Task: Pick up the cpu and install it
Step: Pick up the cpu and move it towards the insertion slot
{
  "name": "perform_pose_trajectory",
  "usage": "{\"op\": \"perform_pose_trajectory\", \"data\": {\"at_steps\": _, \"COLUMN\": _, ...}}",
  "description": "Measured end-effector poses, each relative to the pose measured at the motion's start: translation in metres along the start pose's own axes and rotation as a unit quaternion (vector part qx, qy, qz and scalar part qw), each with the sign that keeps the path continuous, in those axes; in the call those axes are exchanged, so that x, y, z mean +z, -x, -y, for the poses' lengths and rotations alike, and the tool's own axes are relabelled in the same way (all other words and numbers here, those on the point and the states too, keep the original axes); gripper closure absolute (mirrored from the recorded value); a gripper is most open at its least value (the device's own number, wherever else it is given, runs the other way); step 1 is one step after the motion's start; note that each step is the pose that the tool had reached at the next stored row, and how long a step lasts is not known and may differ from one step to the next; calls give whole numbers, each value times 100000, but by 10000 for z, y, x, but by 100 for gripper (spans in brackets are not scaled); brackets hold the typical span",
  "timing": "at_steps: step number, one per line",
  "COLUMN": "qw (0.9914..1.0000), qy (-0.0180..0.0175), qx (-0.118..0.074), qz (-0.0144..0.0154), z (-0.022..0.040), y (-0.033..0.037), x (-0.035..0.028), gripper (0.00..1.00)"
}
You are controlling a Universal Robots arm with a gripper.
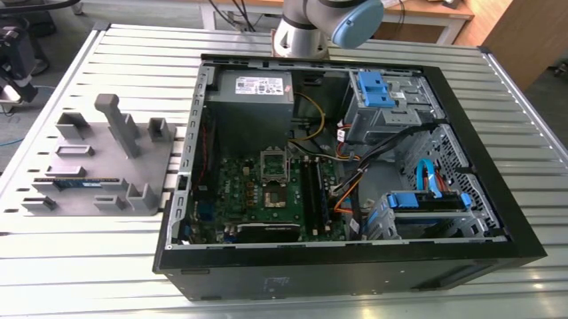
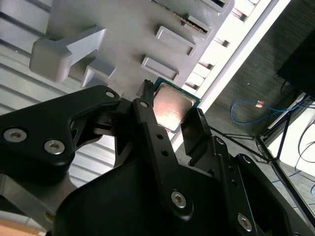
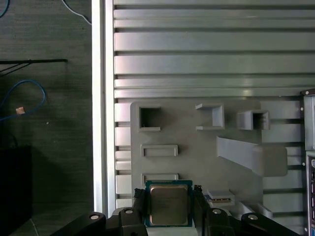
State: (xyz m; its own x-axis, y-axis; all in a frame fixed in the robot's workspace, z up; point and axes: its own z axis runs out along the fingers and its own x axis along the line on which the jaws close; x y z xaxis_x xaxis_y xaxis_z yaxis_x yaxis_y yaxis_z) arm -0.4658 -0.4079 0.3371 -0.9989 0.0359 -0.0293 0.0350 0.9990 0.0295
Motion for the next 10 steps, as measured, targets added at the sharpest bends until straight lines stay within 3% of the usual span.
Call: {"op": "perform_pose_trajectory", "data": {"at_steps": 10, "qw": 100000, "qy": 11, "qx": 1, "qz": 2, "z": -1, "y": 1, "x": -39, "gripper": 53}}
